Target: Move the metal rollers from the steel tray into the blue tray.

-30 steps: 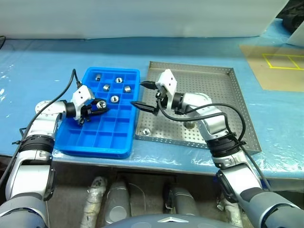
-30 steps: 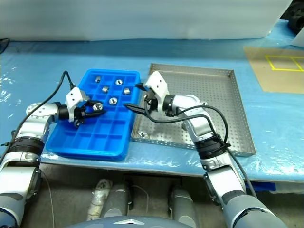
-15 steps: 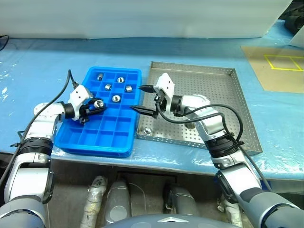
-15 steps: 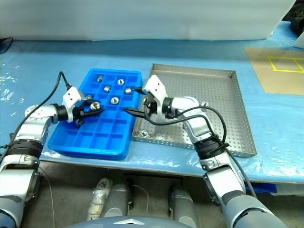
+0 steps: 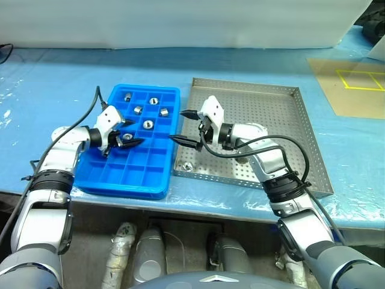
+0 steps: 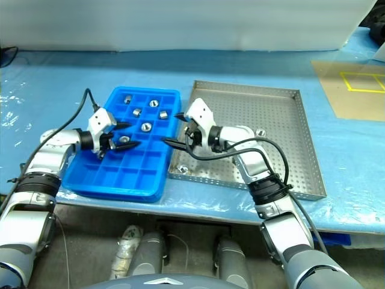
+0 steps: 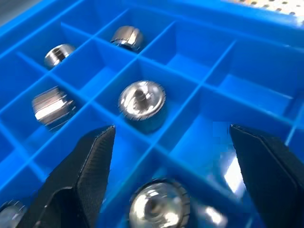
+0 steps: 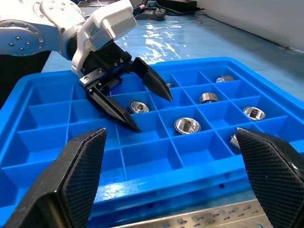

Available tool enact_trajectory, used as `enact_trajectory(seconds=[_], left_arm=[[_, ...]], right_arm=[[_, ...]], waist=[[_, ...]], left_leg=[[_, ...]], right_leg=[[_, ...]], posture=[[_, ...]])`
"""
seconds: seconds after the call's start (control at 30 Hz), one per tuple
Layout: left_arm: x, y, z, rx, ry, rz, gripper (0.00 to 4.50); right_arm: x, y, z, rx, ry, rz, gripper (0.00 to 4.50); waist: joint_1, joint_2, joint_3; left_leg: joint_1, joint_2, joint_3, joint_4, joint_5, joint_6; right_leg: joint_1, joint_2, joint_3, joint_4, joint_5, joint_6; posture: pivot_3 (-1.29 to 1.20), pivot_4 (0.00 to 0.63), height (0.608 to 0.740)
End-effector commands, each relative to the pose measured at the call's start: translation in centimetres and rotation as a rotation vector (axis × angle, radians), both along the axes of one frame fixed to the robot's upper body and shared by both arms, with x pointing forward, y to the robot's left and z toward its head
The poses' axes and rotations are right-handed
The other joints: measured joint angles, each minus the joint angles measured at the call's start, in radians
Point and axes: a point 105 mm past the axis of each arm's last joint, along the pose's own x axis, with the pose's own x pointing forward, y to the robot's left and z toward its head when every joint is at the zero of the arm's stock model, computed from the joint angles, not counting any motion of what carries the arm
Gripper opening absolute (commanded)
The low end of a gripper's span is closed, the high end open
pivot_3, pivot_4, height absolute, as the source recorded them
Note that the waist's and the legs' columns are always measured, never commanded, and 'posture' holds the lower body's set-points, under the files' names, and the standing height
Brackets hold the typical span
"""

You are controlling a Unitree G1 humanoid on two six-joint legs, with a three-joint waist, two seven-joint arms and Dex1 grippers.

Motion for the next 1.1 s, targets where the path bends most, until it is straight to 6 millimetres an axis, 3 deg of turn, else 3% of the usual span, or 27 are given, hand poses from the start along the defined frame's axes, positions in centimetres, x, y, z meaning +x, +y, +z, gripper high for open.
enact_trajectory(seconds=[0.03,0.23,0.3,0.43,0.6,0.8,0.9,1.1], left_arm=[[0.7,-2.3,4.2,-0.055,-0.127,-0.075,4.04],[2.3,-5.5,5.2,-0.068,-0.157,-0.138,4.04],[2.7,-7.9,5.4,-0.086,-0.153,-0.201,4.04],[2.2,-11.8,5.1,-0.091,-0.119,-0.346,4.04],[0.8,-15.8,3.8,-0.058,-0.088,-0.519,4.04],[1.0,-19.4,2.0,-0.038,-0.084,-0.496,4.04],[0.1,-21.4,0.8,-0.034,-0.035,-0.539,4.04],[-1.4,-23.3,-1.2,-0.020,0.021,-0.605,4.04]], right_arm=[[-0.1,-1.4,1.8,0.030,-0.062,-0.030,4.50],[0.8,-5.2,2.2,0.010,-0.083,-0.172,4.50],[1.0,-7.7,2.5,0.008,-0.093,-0.263,4.50],[0.3,-10.7,2.2,-0.012,-0.094,-0.379,4.50],[-1.8,-12.4,0.9,-0.038,-0.065,-0.464,4.50],[-3.2,-13.4,0.5,-0.020,-0.040,-0.552,4.50],[-3.8,-14.4,0.6,-0.011,-0.031,-0.602,4.50],[-5.8,-17.6,0.4,-0.052,-0.009,-0.710,4.50]], waist=[[0.000,0.000,0.000],[-0.007,0.000,0.000],[-0.009,0.000,0.000],[-0.017,-0.001,0.000],[-0.053,-0.001,0.000],[-0.094,-0.001,0.000],[-0.109,-0.001,0.000],[-0.115,0.000,0.000]], left_leg=[[0.000,0.000,0.000,0.000,0.000,0.000],[0.000,-0.001,0.000,0.001,0.000,0.000],[0.000,-0.001,0.000,0.001,0.000,0.000],[-0.001,-0.001,0.000,0.002,-0.001,0.003],[-0.001,-0.001,0.001,0.002,-0.003,0.005],[0.002,-0.001,0.001,0.004,-0.006,0.010],[0.005,-0.002,0.001,0.005,-0.006,0.011],[0.006,-0.002,0.001,0.007,-0.009,0.016]], right_leg=[[0.000,0.000,0.000,0.000,0.000,0.000],[0.000,0.000,0.001,0.000,0.000,0.000],[0.000,0.001,0.001,0.000,0.000,0.000],[0.000,0.001,0.002,-0.001,0.002,0.003],[0.001,0.001,0.002,-0.002,0.003,0.004],[0.004,0.001,0.003,-0.004,0.001,0.001],[0.009,0.001,0.004,-0.005,0.001,0.002],[0.013,0.001,0.004,-0.009,0.001,0.002]], posture=[[-0.07,0.150,0.740],[-0.17,0.150,0.740],[-0.23,0.150,0.740],[-0.31,0.150,0.740],[-0.42,0.150,0.740],[-0.49,0.150,0.740],[-0.53,0.150,0.740],[-0.58,0.150,0.740]])
